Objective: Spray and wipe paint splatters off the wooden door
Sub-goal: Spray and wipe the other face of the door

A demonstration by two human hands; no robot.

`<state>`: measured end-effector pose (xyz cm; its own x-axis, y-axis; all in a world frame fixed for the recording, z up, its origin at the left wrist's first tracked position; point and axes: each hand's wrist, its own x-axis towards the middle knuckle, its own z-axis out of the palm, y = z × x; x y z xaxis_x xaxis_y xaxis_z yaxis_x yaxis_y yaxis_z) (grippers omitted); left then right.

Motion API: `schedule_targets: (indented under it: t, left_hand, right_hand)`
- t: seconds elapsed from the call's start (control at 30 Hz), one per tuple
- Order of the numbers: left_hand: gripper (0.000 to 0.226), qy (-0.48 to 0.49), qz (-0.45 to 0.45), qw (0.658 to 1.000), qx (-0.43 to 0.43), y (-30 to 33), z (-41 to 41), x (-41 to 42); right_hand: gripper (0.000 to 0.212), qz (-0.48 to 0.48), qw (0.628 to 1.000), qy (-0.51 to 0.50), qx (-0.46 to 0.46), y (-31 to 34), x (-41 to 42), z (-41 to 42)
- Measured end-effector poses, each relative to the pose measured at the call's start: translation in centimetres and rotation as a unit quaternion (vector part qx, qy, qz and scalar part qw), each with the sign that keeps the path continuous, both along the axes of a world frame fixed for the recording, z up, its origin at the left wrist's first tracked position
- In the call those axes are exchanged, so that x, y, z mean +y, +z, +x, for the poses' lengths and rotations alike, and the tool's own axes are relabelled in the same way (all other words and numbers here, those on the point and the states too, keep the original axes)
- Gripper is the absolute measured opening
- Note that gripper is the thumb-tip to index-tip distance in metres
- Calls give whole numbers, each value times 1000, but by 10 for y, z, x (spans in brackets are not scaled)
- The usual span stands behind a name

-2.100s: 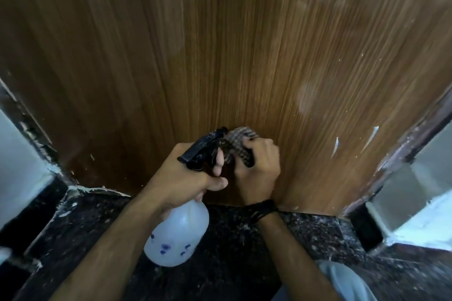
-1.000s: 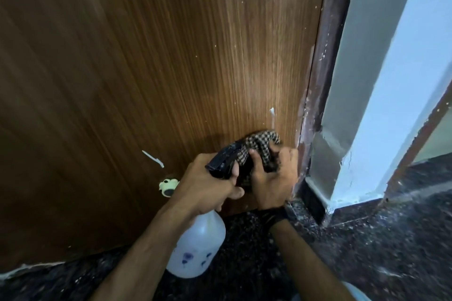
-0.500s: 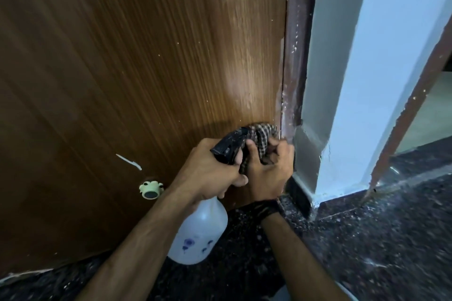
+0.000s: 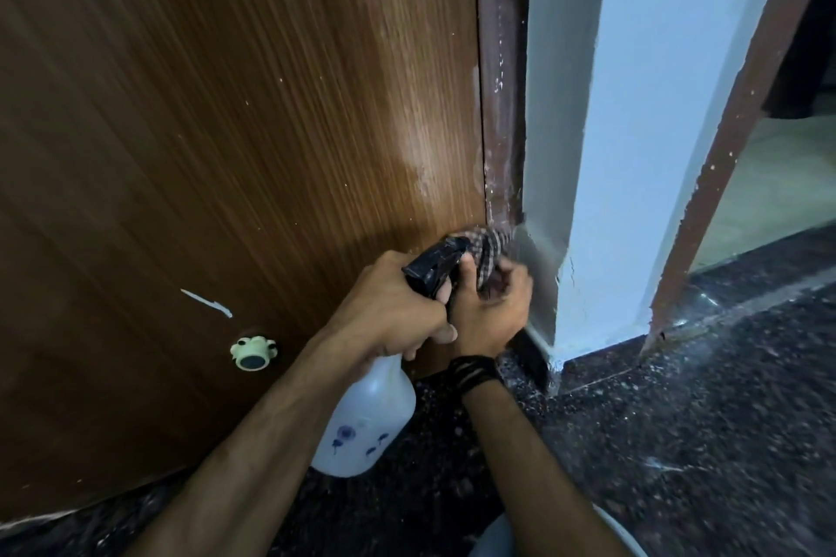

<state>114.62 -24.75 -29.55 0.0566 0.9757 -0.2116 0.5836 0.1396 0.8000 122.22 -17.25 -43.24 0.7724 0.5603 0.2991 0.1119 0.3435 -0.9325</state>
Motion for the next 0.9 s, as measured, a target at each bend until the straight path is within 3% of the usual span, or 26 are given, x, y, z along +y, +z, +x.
schedule_targets:
  t: [0.1, 0.2, 0.27, 0.37, 0.43, 0.5, 0.63, 0.73, 0.83, 0.9]
  left_hand:
    - [27, -6, -1, 1000, -10, -3, -1, -3]
    - [28, -8, -6, 999, -30, -4, -5, -5]
    - [28, -7, -6, 999, -32, -5, -5, -4]
    - [28, -4, -11, 999, -30, -7, -2, -3]
    - [27, -2, -15, 999, -33, -11, 0, -4]
    - [27, 4, -18, 999, -42, -14, -3, -7]
    - [25, 15, -36, 998, -41, -22, -12, -15]
    - [24, 17, -45, 998, -31, -26, -22, -16]
    - [24, 21, -43, 998, -31, -25, -26, -14]
    - [24, 27, -39, 998, -36, -24, -26, -13]
  right_hand:
    - [33, 76, 995, -12, -66, 27, 11, 18]
    - [34, 78, 993, -27, -79, 19, 15, 17]
    - [33, 17, 999, -28, -41, -8, 9, 7]
    - [35, -118, 987, -6, 105, -30, 8, -2]
    - [33, -122, 984, -1, 133, -26, 7, -3]
    - [31, -65, 993, 2, 101, -10, 3, -2]
    - [36, 81, 995, 7, -52, 42, 10, 15]
    - [42, 107, 989, 6, -102, 46, 19, 25]
    - [36, 40, 995, -2, -91, -1, 10, 15]
    - [35, -58, 998, 2, -17, -29, 4, 5]
